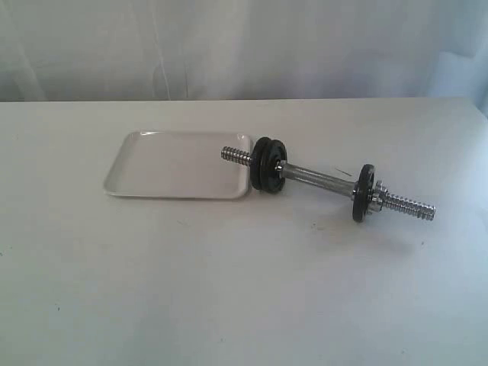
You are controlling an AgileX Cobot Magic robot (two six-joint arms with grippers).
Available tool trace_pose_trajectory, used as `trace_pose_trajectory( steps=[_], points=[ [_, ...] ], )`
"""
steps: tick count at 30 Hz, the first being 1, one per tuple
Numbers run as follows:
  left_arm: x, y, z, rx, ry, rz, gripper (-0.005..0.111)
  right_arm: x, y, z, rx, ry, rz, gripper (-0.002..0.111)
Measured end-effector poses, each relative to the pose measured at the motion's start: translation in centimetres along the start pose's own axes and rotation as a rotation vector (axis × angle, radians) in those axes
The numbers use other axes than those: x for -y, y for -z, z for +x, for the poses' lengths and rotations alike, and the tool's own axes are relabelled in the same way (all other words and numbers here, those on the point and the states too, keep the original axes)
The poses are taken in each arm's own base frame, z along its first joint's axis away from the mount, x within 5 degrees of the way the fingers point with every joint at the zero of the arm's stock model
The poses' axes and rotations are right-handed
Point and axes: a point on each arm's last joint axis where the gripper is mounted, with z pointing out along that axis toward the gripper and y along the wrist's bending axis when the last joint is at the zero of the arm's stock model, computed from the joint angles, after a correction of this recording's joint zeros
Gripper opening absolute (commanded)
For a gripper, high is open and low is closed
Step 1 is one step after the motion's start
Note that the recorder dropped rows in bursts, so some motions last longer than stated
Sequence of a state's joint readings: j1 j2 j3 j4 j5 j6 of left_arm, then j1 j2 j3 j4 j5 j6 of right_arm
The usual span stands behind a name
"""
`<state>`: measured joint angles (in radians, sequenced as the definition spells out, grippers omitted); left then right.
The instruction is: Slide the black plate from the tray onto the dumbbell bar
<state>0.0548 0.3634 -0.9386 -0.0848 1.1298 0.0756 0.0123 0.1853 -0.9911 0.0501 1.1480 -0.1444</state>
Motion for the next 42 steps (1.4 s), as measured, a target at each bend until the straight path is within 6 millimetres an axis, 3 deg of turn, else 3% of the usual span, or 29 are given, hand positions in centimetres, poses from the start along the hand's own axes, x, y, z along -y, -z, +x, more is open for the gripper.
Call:
trace_pose_trajectory(
  steps=[8,15,28,35,42],
  points=[
    [1.0,1.9,3.4,0.151,-0.019,-0.025,0.0,-0.5,4.3,2.3,0.175,0.009,0.024,0.0],
    [1.7,3.0,6.2,0.284,-0.031,-0.045,0.0,-0.5,4.1,2.7,0.157,0.008,0.021,0.0],
    [1.0,-0.3,5.5,0.403,0.001,-0.061,0.0,-0.4,0.5,3.2,0.206,0.006,0.032,0.0],
    [0.3,-3.7,5.8,0.442,0.018,-0.094,0.0,-0.2,-2.6,3.7,0.302,0.005,0.056,0.0],
    [-0.3,-8.1,7.1,0.46,0.089,-0.095,0.0,-0.2,-5.8,5.6,0.296,0.004,0.062,0.0]
  ],
)
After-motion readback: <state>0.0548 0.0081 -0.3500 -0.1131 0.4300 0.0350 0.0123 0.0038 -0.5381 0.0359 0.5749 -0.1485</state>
